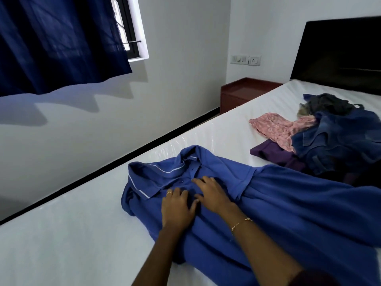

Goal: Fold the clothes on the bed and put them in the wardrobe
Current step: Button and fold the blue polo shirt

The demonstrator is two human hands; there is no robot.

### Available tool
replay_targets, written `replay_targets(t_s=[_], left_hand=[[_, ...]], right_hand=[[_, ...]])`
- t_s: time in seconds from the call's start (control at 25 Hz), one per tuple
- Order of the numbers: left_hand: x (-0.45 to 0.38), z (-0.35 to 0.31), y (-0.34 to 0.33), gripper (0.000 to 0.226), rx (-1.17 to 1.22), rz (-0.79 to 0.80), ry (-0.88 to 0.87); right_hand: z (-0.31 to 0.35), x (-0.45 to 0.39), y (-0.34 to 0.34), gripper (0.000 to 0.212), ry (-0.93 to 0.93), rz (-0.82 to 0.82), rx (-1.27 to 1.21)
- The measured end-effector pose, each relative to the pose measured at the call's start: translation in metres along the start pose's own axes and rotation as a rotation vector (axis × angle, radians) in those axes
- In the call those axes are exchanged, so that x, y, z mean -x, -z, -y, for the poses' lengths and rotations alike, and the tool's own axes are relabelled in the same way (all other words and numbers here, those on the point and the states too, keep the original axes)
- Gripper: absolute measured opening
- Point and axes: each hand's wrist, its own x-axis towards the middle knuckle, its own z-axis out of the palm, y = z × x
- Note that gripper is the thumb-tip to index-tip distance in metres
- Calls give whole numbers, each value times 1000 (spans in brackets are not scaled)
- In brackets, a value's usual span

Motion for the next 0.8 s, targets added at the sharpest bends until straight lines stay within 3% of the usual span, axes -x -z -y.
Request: replay_targets(t_s=[0.12,0.24,0.32,0.4,0.44,0.48,0.56,0.64,0.72,0.8], left_hand=[[8,-6,-14,30,-44,72,-31],[0,-20,-4,20,-13,285,-7],[1,-37,11,19,179,514,-129],[10,-58,25,30,476,684,-172],[12,-64,27,34,588,661,-134],[11,-68,28,34,623,538,-72],[2,-77,28,21,422,133,38],[-14,-71,28,8,216,-114,121],[-40,-52,25,36,42,-90,210],[-72,-28,24,55,-90,78,297]], right_hand=[[-12,2,2,62,-56,-47,19],[-9,12,58,35,-105,185,56],[-8,23,87,24,-175,359,121],[-10,32,101,24,-315,376,152],[-9,35,105,26,-359,358,173],[-8,35,106,31,-371,323,193],[-9,32,106,41,-350,233,174],[-7,28,104,48,-304,181,157],[-11,26,99,56,-283,158,169],[-16,20,94,67,-283,97,152]])
